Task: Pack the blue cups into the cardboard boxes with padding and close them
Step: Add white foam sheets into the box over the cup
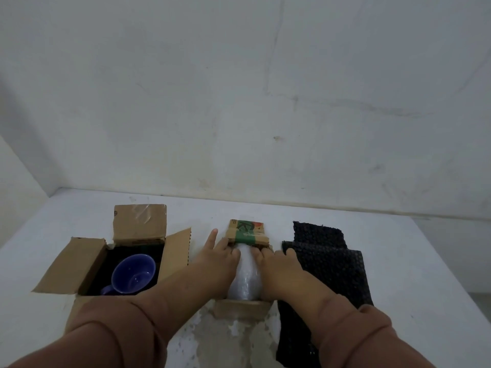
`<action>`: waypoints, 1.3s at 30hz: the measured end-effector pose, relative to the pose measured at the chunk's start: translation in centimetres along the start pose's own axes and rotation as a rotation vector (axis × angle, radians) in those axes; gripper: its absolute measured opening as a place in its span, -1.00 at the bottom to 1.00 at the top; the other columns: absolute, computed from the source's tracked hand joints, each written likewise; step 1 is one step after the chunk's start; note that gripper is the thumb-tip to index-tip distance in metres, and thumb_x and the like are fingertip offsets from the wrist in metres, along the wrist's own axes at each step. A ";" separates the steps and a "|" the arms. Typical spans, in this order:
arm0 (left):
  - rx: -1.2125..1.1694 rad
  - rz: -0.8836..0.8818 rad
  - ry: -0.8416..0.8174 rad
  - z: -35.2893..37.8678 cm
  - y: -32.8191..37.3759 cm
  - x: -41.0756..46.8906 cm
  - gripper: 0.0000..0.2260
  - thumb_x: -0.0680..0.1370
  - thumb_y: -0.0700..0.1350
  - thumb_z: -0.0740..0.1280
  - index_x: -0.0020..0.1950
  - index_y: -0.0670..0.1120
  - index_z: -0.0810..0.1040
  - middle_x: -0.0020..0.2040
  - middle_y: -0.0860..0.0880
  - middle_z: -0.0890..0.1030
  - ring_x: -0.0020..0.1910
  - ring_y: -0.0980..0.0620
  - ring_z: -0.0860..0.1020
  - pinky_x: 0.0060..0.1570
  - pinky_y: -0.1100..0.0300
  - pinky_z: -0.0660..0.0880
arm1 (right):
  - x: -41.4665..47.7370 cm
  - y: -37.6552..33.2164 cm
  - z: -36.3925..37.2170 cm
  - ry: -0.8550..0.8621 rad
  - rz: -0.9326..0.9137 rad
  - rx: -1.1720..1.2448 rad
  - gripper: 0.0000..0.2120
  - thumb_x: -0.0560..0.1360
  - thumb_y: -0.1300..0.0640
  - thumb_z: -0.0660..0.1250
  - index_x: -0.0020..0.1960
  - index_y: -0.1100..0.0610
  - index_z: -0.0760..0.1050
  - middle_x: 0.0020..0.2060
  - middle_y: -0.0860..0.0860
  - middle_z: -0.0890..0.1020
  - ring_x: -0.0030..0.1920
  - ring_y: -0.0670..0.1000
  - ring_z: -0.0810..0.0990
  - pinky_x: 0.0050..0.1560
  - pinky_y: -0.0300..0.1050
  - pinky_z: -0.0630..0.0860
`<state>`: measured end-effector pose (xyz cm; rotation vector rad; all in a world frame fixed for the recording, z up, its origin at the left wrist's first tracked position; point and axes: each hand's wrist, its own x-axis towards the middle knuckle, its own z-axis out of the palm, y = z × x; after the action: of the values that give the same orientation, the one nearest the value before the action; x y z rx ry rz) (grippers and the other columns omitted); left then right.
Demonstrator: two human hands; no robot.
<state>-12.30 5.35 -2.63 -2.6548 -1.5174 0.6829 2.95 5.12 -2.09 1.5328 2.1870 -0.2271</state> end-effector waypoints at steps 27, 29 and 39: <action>-0.106 -0.006 0.012 0.7 0.4 1.2 -0.13 0.44 0.08 0.39 0.55 -0.14 -0.06 0.49 -0.14 0.20 0.49 -0.14 0.15 0.47 -0.18 -0.20 | 0.3 -1.2 -0.3 0.057 -0.093 -0.134 -0.09 0.44 0.09 0.35 0.53 0.18 -0.22 0.41 0.16 0.22 0.39 0.19 0.26 0.43 0.18 0.04; -0.117 -0.007 0.026 1.0 0.3 1.0 -0.13 0.44 0.08 0.39 0.55 -0.14 -0.06 0.49 -0.14 0.19 0.49 -0.14 0.14 0.47 -0.19 -0.19 | 0.3 -1.3 0.4 0.086 -0.097 -0.103 -0.08 0.43 0.10 0.36 0.52 0.18 -0.22 0.40 0.17 0.22 0.38 0.19 0.26 0.41 0.15 0.09; -0.142 -0.036 0.063 0.0 0.4 -1.3 -0.40 0.50 -0.16 0.31 0.50 -0.18 0.17 0.47 -0.16 0.24 0.47 -0.13 0.16 0.50 -0.03 -0.03 | 1.0 0.3 -0.9 -0.082 -0.082 0.019 -0.15 0.43 0.07 0.35 0.53 0.14 -0.11 0.40 0.13 0.26 0.39 0.15 0.28 0.44 0.25 -0.01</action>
<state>-12.54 4.07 -2.22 -2.7127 -1.6511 0.5029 2.67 6.39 -1.70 1.4198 2.1912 -0.3313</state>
